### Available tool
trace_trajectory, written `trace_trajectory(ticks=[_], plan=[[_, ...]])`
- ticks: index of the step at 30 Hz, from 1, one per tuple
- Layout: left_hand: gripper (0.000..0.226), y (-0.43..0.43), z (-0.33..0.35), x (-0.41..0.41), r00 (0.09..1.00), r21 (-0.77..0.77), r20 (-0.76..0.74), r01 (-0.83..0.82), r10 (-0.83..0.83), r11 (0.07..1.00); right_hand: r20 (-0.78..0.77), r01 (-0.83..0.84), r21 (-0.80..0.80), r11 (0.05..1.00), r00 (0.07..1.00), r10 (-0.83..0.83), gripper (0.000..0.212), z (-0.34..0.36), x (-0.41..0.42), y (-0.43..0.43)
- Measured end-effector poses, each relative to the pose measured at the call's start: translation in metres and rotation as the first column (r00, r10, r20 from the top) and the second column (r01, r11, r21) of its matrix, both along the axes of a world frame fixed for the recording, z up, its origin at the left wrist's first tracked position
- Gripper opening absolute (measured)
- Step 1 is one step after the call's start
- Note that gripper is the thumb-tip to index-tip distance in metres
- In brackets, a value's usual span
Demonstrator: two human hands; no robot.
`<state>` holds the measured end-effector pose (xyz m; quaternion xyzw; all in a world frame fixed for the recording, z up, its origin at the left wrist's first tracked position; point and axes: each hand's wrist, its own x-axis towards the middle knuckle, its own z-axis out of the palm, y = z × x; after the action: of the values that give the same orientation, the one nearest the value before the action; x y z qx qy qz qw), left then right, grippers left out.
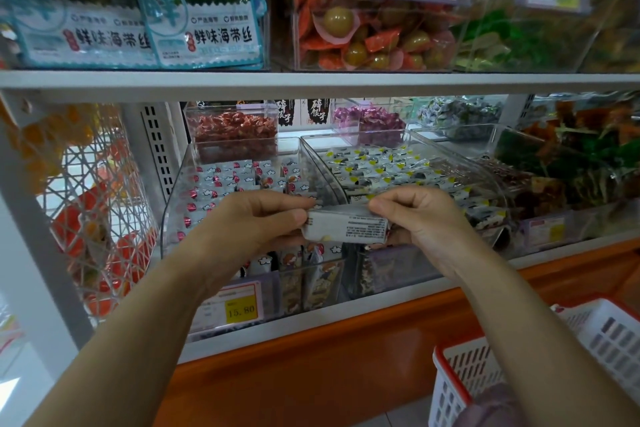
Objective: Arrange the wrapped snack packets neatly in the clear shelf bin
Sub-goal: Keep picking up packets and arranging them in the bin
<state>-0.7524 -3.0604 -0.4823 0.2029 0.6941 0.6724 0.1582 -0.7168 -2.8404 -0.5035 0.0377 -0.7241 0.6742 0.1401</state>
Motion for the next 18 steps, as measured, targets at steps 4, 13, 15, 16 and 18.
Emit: trace_trajectory(ticks=[4, 13, 15, 16, 18], plan=[[0.015, -0.005, 0.001, -0.002, 0.999, 0.037, 0.036, -0.035, 0.034, 0.999, 0.005, -0.023, -0.007, 1.0, 1.0, 0.023, 0.011, -0.001, -0.001, 0.0], [0.02, 0.002, -0.003, -0.004, 0.968, -0.041, -0.002, -0.249, 0.249, 0.968, -0.028, -0.03, 0.036, 0.999, 0.999, 0.031, 0.021, -0.003, 0.0, -0.007], [0.023, 0.003, -0.003, -0.004, 0.965, -0.026, 0.006, -0.263, 0.264, 0.964, -0.035, -0.039, 0.032, 0.999, 0.999, 0.04, 0.024, -0.002, 0.001, -0.01], [0.023, 0.004, -0.004, -0.004, 0.962, -0.024, 0.001, -0.272, 0.272, 0.962, -0.03, -0.043, 0.028, 0.999, 0.999, 0.044, 0.024, -0.001, 0.001, -0.011], [0.023, 0.006, -0.004, -0.003, 0.956, -0.032, -0.021, -0.292, 0.291, 0.956, -0.016, -0.036, 0.01, 0.999, 0.999, 0.036, 0.023, -0.002, 0.001, -0.012]])
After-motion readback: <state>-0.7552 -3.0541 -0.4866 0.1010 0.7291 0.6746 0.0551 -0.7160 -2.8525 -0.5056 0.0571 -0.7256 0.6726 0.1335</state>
